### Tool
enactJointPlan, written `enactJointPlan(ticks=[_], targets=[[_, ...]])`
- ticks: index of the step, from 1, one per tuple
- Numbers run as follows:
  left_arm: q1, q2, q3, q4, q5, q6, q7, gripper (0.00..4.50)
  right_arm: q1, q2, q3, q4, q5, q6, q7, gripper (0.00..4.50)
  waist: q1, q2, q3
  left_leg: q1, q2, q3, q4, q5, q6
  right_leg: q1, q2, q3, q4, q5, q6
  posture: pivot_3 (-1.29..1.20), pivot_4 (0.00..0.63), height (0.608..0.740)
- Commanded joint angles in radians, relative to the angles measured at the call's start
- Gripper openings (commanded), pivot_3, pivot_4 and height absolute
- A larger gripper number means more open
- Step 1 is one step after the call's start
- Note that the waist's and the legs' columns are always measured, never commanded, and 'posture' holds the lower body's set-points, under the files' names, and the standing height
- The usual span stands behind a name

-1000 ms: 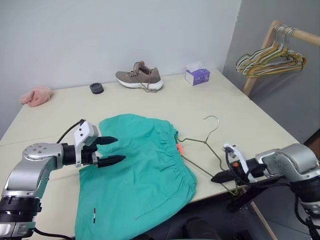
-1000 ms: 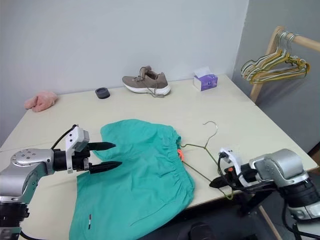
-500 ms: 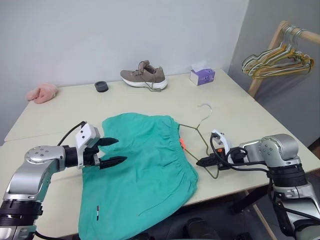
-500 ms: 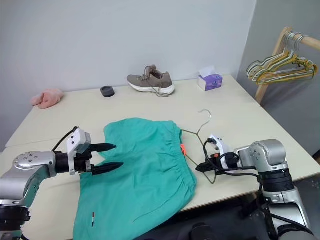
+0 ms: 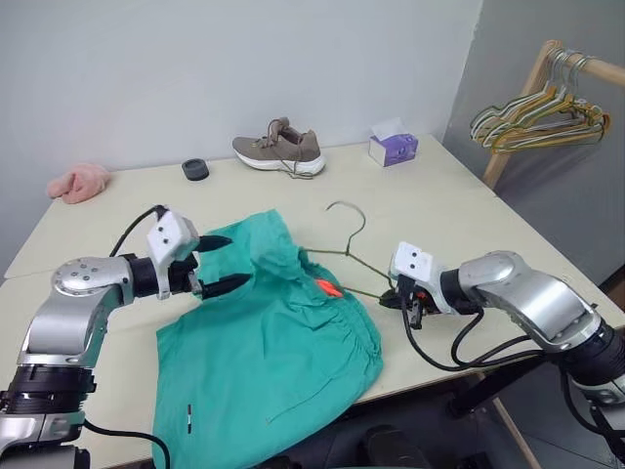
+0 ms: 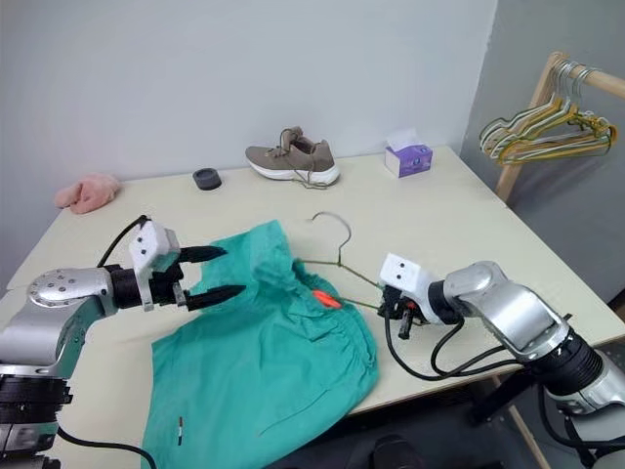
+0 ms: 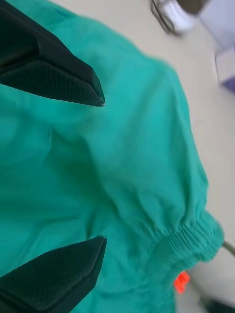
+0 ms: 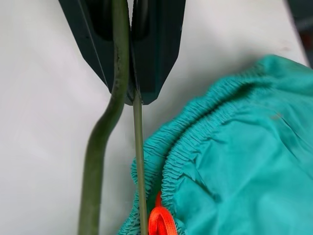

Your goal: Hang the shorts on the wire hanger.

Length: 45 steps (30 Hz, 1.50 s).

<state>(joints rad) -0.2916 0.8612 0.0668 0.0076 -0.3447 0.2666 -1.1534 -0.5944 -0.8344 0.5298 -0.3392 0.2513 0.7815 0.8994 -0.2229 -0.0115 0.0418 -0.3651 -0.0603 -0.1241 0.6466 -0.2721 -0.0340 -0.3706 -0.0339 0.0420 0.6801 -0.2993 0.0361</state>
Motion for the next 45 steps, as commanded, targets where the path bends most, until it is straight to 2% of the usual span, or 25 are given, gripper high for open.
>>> enactJointPlan(ticks=[1, 15, 18, 22, 30, 31, 37, 38, 40, 45], targets=[[-0.043, 0.012, -0.031, -0.051, 0.023, -0.049, -0.031, 4.48, 0.004, -0.01, 0.006, -0.009, -0.076, -0.108, 0.033, 0.0, 0.001, 0.0, 0.0, 0.0, 0.0, 0.0, 0.0, 0.0, 0.0, 0.0, 0.0, 0.0, 0.0, 0.0, 0.0, -0.27, 0.0, 0.74], [-0.033, 0.001, -0.14, -0.06, 0.081, -0.096, -0.095, 4.48, 0.006, 0.041, -0.022, -0.009, -0.2, -0.265, 0.106, 0.0, -0.008, 0.0, 0.0, 0.0, 0.0, 0.0, 0.001, 0.0, 0.0, 0.001, 0.0, 0.0, 0.0, 0.0, 0.0, -0.29, 0.0, 0.74], [-0.035, -0.01, -0.137, -0.04, 0.084, -0.097, -0.087, 3.92, 0.017, 0.044, -0.039, -0.032, -0.192, -0.275, 0.118, 0.0, -0.013, 0.0, 0.0, 0.0, 0.0, 0.0, 0.001, 0.0, 0.0, 0.001, 0.0, 0.0, 0.0, 0.0, 0.0, -0.3, 0.0, 0.74], [-0.032, -0.012, -0.14, -0.038, 0.083, -0.095, -0.09, 2.56, 0.022, 0.052, -0.05, -0.045, -0.19, -0.28, 0.123, 0.0, -0.021, 0.0, 0.0, 0.0, 0.0, 0.0, 0.001, 0.0, 0.0, 0.001, 0.0, -0.001, 0.0, 0.0, 0.0, -0.3, 0.0, 0.74], [-0.024, -0.019, -0.145, -0.052, 0.078, -0.084, -0.095, 0.14, 0.027, 0.067, -0.053, -0.051, -0.191, -0.311, 0.147, 0.0, -0.031, 0.0, 0.0, 0.0, 0.0, 0.0, 0.001, 0.0, 0.0, 0.001, 0.0, 0.0, 0.001, 0.0, 0.0, -0.3, 0.0, 0.74], [-0.022, -0.018, -0.147, -0.055, 0.077, -0.081, -0.098, 0.01, 0.027, 0.067, -0.053, -0.049, -0.193, -0.32, 0.151, 0.0, -0.031, 0.0, 0.0, 0.0, 0.0, 0.0, 0.001, 0.0, 0.0, 0.001, 0.0, 0.0, 0.001, 0.0, 0.0, -0.3, 0.0, 0.74], [-0.005, -0.004, -0.145, -0.07, 0.068, -0.062, -0.115, 0.01, 0.029, 0.022, -0.09, 0.027, -0.191, -0.435, 0.217, 0.0, -0.03, 0.0, 0.0, 0.0, 0.0, 0.0, 0.001, 0.0, 0.0, 0.001, 0.0, 0.0, 0.001, 0.0, 0.0, -0.3, 0.0, 0.74], [-0.001, 0.0, -0.143, -0.071, 0.068, -0.06, -0.118, 0.0, 0.027, 0.01, -0.101, 0.051, -0.195, -0.458, 0.225, 0.49, -0.03, 0.0, 0.0, 0.0, 0.0, 0.0, 0.001, 0.0, 0.0, 0.001, 0.0, 0.0, 0.001, 0.0, 0.0, -0.3, 0.0, 0.74], [0.006, 0.007, -0.137, -0.071, 0.068, -0.056, -0.122, 0.0, 0.023, -0.024, -0.119, 0.108, -0.216, -0.516, 0.241, 1.0, -0.03, 0.0, 0.0, 0.001, 0.0, 0.0, 0.001, 0.0, 0.0, 0.002, 0.0, -0.001, 0.001, 0.0, 0.0, -0.29, 0.0, 0.74], [0.019, 0.022, -0.126, -0.07, 0.065, -0.046, -0.127, 0.0, 0.038, -0.13, -0.17, 0.248, -0.268, -0.663, 0.274, 2.75, -0.03, 0.0, 0.0, 0.001, 0.0, 0.0, 0.002, 0.0, 0.0, 0.002, 0.0, -0.001, 0.001, 0.0, 0.0, -0.29, 0.0, 0.74]])
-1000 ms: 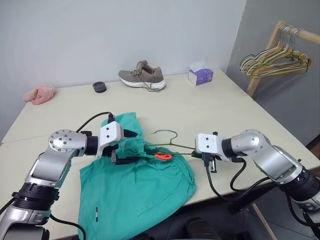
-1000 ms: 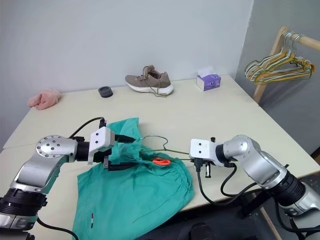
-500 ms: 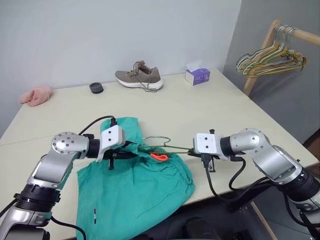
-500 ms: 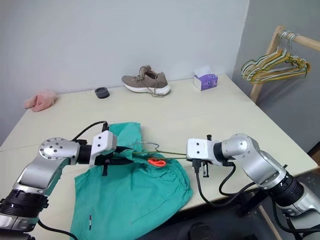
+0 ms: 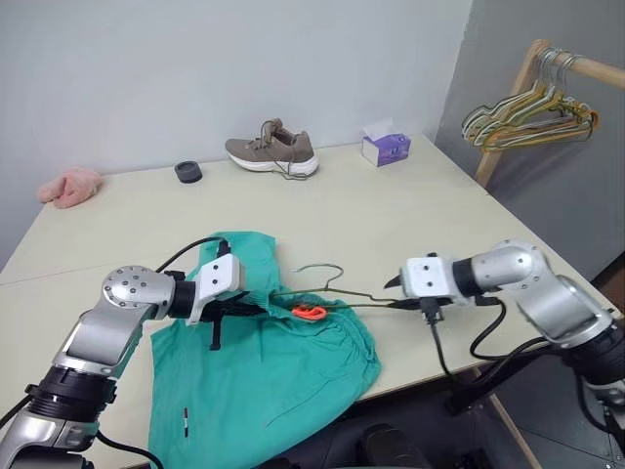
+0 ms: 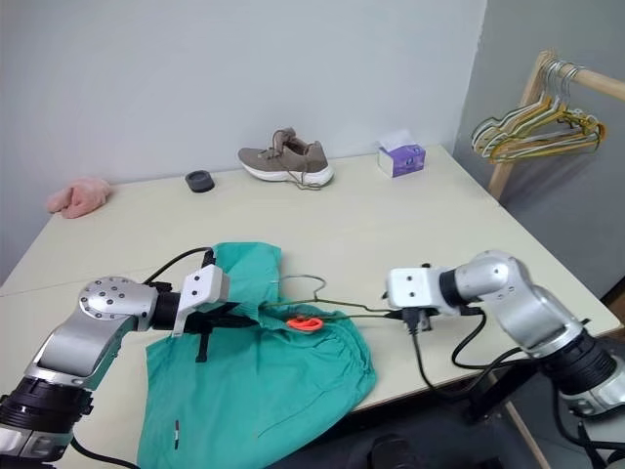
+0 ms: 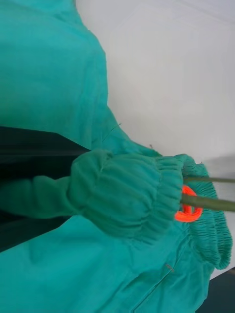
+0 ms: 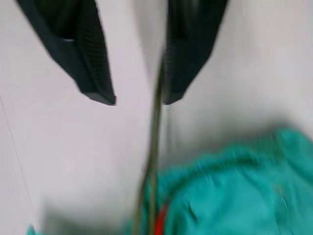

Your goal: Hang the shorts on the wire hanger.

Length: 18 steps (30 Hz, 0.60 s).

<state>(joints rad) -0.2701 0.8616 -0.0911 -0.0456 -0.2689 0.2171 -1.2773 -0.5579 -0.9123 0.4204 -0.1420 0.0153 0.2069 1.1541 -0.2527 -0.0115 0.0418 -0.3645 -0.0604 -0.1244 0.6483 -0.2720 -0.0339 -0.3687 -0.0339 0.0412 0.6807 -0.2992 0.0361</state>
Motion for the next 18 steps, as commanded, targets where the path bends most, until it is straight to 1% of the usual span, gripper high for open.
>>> enactJointPlan(ticks=[1, 3, 5, 8, 10, 11, 14, 18], targets=[[-0.002, 0.022, 0.034, -0.015, -0.011, 0.004, -0.001, 0.0, 0.01, -0.07, -0.073, 0.071, -0.036, -0.104, 0.022, 3.13, 0.0, 0.0, 0.0, 0.0, 0.0, 0.0, 0.0, 0.0, 0.0, 0.0, 0.0, 0.0, 0.0, 0.0, 0.0, -0.29, 0.0, 0.74], [-0.009, 0.016, 0.041, -0.003, -0.011, 0.004, 0.013, 0.0, 0.039, -0.09, -0.109, 0.087, -0.008, -0.071, 0.03, 3.86, 0.0, 0.0, 0.0, 0.0, 0.0, 0.0, 0.0, 0.0, 0.0, 0.0, 0.0, 0.0, 0.0, 0.0, 0.0, -0.29, 0.0, 0.74], [-0.021, 0.005, 0.05, 0.009, -0.015, 0.007, 0.03, 0.0, 0.09, -0.104, -0.149, 0.05, 0.064, 0.026, 0.071, 4.48, 0.001, 0.0, 0.0, 0.0, 0.0, 0.0, 0.0, 0.0, 0.0, 0.0, 0.0, 0.0, 0.0, 0.0, 0.0, -0.29, 0.0, 0.74], [-0.051, -0.022, 0.077, 0.023, -0.039, 0.03, 0.067, 0.0, 0.186, -0.086, -0.209, -0.083, 0.204, 0.209, 0.09, 4.48, 0.0, 0.0, 0.0, 0.0, 0.0, 0.0, 0.0, 0.0, 0.0, 0.0, 0.0, 0.0, 0.0, 0.0, 0.0, -0.3, 0.0, 0.74], [-0.075, -0.044, 0.099, 0.031, -0.062, 0.055, 0.092, 0.0, 0.243, -0.046, -0.224, -0.173, 0.259, 0.312, 0.048, 4.48, 0.0, 0.0, 0.0, 0.0, 0.0, 0.0, 0.0, 0.0, 0.0, 0.0, 0.0, 0.0, 0.001, 0.0, 0.0, -0.3, 0.0, 0.74], [-0.086, -0.055, 0.11, 0.032, -0.077, 0.073, 0.104, 0.0, 0.267, -0.016, -0.228, -0.215, 0.285, 0.371, 0.015, 4.48, -0.001, -0.001, 0.0, 0.0, 0.001, 0.0, 0.001, 0.0, 0.0, 0.0, 0.0, 0.0, 0.001, -0.002, 0.003, -0.29, 0.0, 0.74], [-0.102, -0.076, 0.133, 0.024, -0.115, 0.123, 0.123, 0.0, 0.307, 0.07, -0.229, -0.292, 0.328, 0.496, -0.081, 4.48, 0.001, -0.001, -0.001, 0.0, 0.001, 0.0, 0.002, 0.0, 0.0, 0.001, 0.0, 0.0, 0.001, -0.003, 0.005, -0.29, 0.0, 0.74], [-0.094, -0.077, 0.144, 0.008, -0.137, 0.16, 0.125, 0.0, 0.312, 0.161, -0.217, -0.326, 0.349, 0.629, -0.189, 4.48, 0.003, -0.001, -0.001, 0.0, 0.0, 0.0, 0.007, 0.0, 0.0, 0.002, 0.0, 0.0, 0.001, -0.002, 0.006, -0.29, 0.0, 0.74]])
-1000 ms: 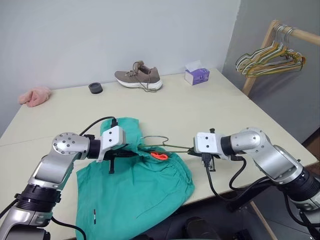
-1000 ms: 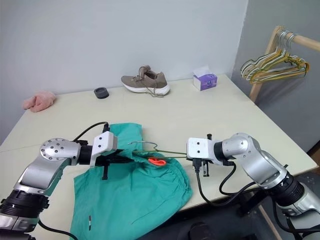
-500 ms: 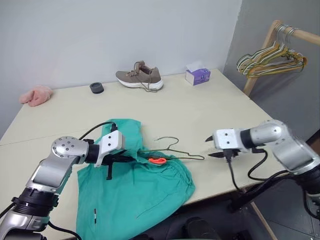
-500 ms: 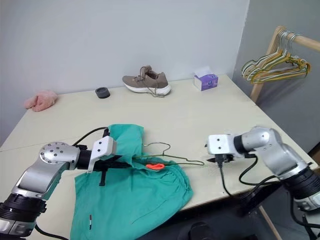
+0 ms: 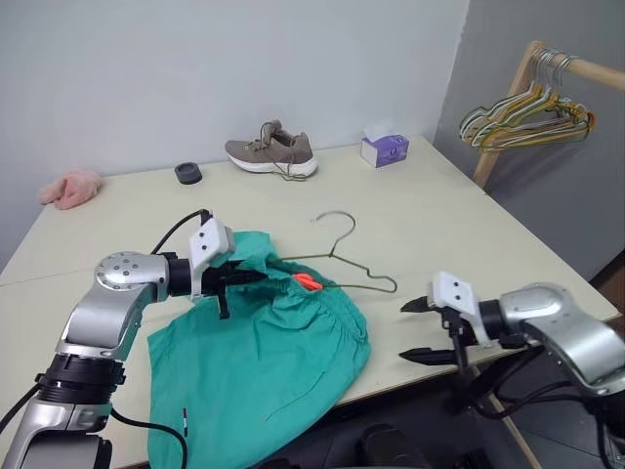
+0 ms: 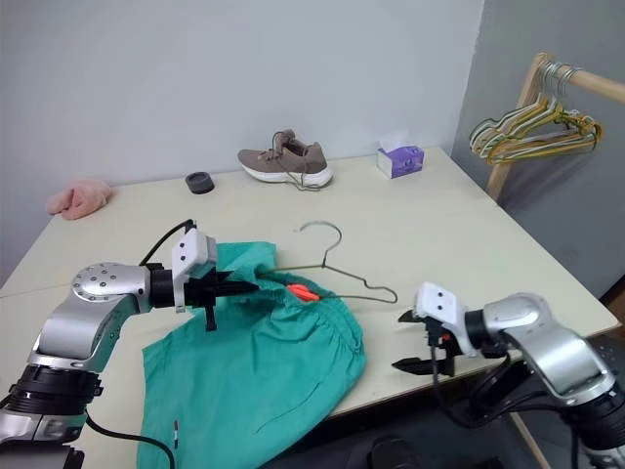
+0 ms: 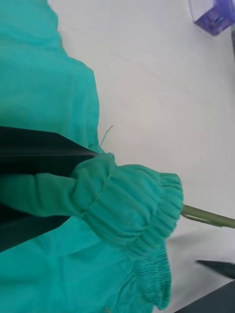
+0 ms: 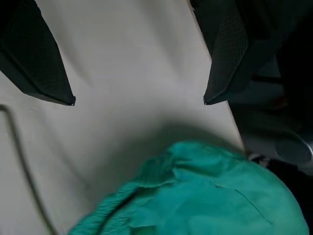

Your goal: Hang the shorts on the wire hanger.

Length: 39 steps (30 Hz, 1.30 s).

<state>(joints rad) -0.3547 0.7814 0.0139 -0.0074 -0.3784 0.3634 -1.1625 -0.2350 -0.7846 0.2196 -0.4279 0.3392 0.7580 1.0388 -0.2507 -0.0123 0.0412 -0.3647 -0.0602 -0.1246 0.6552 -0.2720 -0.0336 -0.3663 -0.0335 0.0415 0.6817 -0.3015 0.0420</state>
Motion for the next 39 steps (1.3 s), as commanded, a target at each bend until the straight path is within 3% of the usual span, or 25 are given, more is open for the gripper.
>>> enactJointPlan(ticks=[1, 3, 11, 20, 28, 31, 39], targets=[[-0.005, 0.006, 0.039, -0.033, -0.031, 0.019, 0.009, 0.0, -0.012, 0.047, -0.013, -0.043, 0.024, 0.094, -0.092, 4.48, 0.002, 0.0, 0.0, 0.0, 0.0, 0.0, 0.001, 0.0, 0.0, 0.0, 0.0, 0.0, 0.0, 0.0, 0.0, -0.29, 0.0, 0.74], [0.001, 0.011, 0.042, -0.037, -0.037, 0.027, 0.008, 0.0, -0.015, 0.061, -0.014, -0.041, 0.014, 0.101, -0.118, 4.48, 0.004, 0.0, 0.0, 0.0, 0.0, 0.0, 0.003, 0.0, 0.0, 0.001, 0.0, 0.0, 0.0, 0.0, 0.001, -0.29, 0.0, 0.74], [0.019, 0.021, 0.053, -0.058, -0.056, 0.06, -0.007, 0.0, 0.023, -0.075, -0.034, -0.023, 0.012, 0.014, -0.03, 4.48, 0.008, 0.0, 0.0, 0.0, 0.0, -0.001, 0.004, -0.001, 0.001, 0.003, 0.0, -0.001, -0.001, 0.0, 0.001, -0.28, 0.0, 0.74], [0.013, 0.022, 0.057, -0.062, -0.07, 0.078, -0.001, 0.0, -0.032, 0.156, -0.069, -0.046, 0.174, 0.35, -0.218, 4.48, 0.004, 0.0, 0.0, 0.0, 0.0, -0.001, 0.005, -0.001, 0.001, 0.003, 0.0, 0.0, 0.0, 0.001, 0.001, -0.29, 0.0, 0.74], [0.004, 0.017, 0.055, -0.063, -0.068, 0.078, 0.005, 0.0, -0.093, 0.334, -0.066, -0.004, 0.243, 0.522, -0.342, 4.48, 0.006, 0.0, 0.0, 0.0, 0.0, -0.001, 0.004, -0.001, 0.001, 0.002, 0.0, 0.0, 0.0, 0.001, 0.001, -0.28, 0.0, 0.74], [0.005, 0.014, 0.059, -0.065, -0.07, 0.078, 0.012, 0.0, -0.082, 0.338, -0.032, 0.004, 0.222, 0.519, -0.376, 3.89, 0.006, 0.0, 0.0, 0.0, 0.0, -0.001, 0.005, -0.001, 0.001, 0.002, 0.0, 0.0, -0.001, 0.001, 0.001, -0.28, 0.0, 0.74], [0.019, -0.008, 0.088, -0.089, -0.111, 0.108, 0.051, 0.0, -0.041, 0.333, 0.017, 0.039, 0.12, 0.372, -0.459, 1.03, 0.006, 0.0, 0.0, 0.0, 0.0, -0.001, 0.005, -0.001, 0.001, -0.002, 0.0, 0.0, -0.001, 0.001, 0.002, -0.28, 0.0, 0.74]])
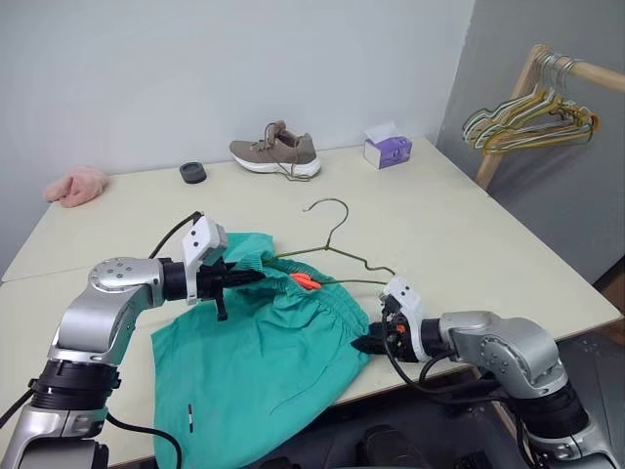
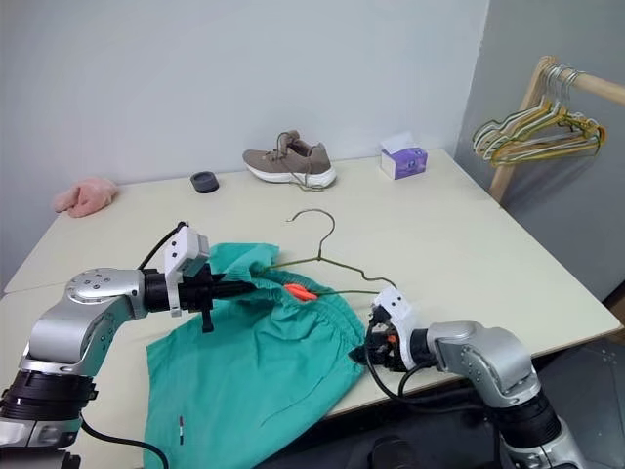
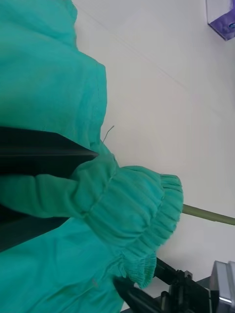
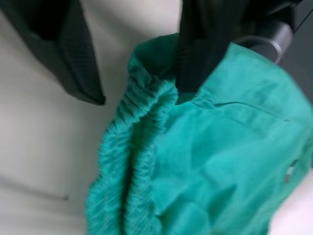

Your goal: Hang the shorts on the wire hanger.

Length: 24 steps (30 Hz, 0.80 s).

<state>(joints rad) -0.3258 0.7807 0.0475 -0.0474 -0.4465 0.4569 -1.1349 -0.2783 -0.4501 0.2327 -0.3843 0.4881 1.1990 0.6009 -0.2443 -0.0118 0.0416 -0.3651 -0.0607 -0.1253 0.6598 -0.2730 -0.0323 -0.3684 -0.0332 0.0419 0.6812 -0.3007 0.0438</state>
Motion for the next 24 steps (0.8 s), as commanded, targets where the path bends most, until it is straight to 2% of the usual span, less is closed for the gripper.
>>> enactJointPlan(ticks=[1, 3, 7, 12, 24], targets=[[-0.009, -0.01, 0.059, -0.053, -0.052, 0.023, 0.031, 0.0, 0.006, -0.002, 0.005, -0.001, -0.036, -0.084, -0.025, 0.65, 0.0, 0.0, 0.0, 0.0, 0.0, 0.0, 0.0, 0.0, 0.0, 0.0, 0.0, 0.0, 0.0, 0.0, 0.0, -0.28, 0.0, 0.74], [-0.009, -0.021, 0.076, -0.064, -0.081, 0.05, 0.05, 0.0, 0.007, 0.002, 0.001, 0.015, -0.056, -0.116, -0.04, 0.03, 0.0, 0.0, 0.0, 0.0, 0.0, 0.0, 0.0, 0.0, 0.0, 0.0, 0.0, 0.0, 0.0, 0.0, 0.0, -0.28, 0.0, 0.74], [-0.002, -0.033, 0.128, -0.103, -0.169, 0.138, 0.078, 0.0, -0.008, 0.0, -0.037, 0.074, -0.082, -0.172, -0.06, 0.03, -0.002, 0.0, 0.0, 0.0, 0.0, 0.0, 0.0, 0.0, 0.0, 0.0, 0.0, 0.0, 0.0, 0.0, 0.0, -0.28, 0.0, 0.74], [0.045, 0.014, 0.169, -0.144, -0.235, 0.206, 0.053, 0.0, -0.051, -0.037, -0.106, 0.149, -0.083, -0.207, -0.042, 0.03, -0.005, 0.0, 0.0, 0.0, 0.0, 0.001, 0.0, 0.0, 0.0, 0.001, 0.0, 0.0, 0.0, 0.0, 0.0, -0.28, 0.0, 0.74], [0.094, 0.11, 0.212, -0.129, -0.258, 0.213, 0.008, 0.0, -0.069, -0.126, -0.183, 0.202, -0.044, -0.201, 0.009, 0.03, -0.001, 0.001, 0.001, 0.0, 0.0, 0.001, 0.0, 0.0, 0.0, 0.001, 0.001, 0.001, 0.0, 0.0, 0.0, -0.27, 0.0, 0.74]])
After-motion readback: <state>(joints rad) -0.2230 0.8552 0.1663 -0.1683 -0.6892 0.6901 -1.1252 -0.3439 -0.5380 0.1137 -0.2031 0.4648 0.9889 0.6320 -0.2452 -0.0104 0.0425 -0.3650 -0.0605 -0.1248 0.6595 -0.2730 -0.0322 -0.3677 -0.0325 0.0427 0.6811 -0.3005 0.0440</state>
